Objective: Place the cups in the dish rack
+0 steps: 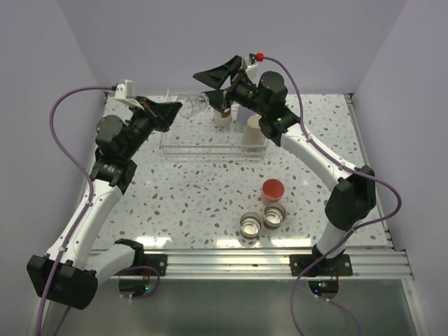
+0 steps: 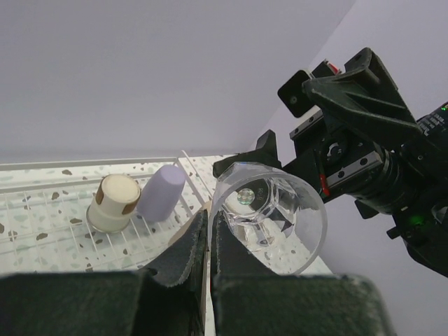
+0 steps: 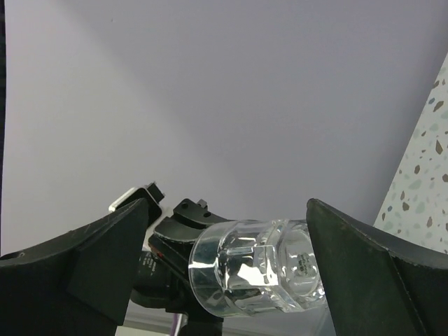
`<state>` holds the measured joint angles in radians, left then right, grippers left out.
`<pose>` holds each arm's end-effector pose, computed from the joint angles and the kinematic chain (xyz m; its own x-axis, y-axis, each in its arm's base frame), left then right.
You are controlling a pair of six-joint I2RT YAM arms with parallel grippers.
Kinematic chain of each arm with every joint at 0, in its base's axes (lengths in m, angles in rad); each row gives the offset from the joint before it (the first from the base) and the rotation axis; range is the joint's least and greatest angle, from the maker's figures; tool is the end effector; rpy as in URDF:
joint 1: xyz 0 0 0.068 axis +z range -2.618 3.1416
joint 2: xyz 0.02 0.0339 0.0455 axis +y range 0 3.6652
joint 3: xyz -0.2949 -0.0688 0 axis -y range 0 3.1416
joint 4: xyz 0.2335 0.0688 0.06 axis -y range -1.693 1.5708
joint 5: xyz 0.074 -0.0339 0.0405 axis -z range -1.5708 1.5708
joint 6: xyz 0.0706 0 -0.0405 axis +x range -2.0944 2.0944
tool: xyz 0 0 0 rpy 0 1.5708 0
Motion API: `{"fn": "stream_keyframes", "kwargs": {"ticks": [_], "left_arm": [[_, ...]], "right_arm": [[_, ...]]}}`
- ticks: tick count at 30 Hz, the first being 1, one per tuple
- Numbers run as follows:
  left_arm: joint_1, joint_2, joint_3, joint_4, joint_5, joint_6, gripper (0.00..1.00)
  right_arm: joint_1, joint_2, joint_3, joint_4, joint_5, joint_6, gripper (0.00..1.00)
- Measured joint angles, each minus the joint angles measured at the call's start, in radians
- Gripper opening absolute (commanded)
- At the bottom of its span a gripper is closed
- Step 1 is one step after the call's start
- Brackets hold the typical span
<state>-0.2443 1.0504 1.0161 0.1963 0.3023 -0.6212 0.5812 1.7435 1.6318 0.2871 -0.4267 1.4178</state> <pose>0.2359 -0.0805 0.4441 -0.1731 -0.5295 -0.8305 0.5107 0.6728 -0.5353 0.3564 0.2690 0.4617 -0.8084 0.5454 -0.2214 -0.2722 -0.0128 0.9621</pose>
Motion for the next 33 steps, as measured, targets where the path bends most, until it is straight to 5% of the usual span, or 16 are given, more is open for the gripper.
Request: {"fn": "stream_keyframes", "kwargs": {"ticks": [16, 28, 33], "left_arm": [[0.001, 0.016, 0.042, 0.1, -0.045, -0.05, 0.0], [0.002, 0.064, -0.015, 0.235, -0.053, -0.126, 0.0], [0.0, 0.082, -0.016, 0.254, -0.054, -0.129, 0.04]], "right_arm": [[0.008, 0.011, -0.011, 0.047, -0.016, 0.063, 0.96], [0.006, 0.039, 0.0, 0.124, -0.008, 0.126, 0.35], [0.001, 0.039, 0.001, 0.12, -0.002, 0.121, 0.17]]}}
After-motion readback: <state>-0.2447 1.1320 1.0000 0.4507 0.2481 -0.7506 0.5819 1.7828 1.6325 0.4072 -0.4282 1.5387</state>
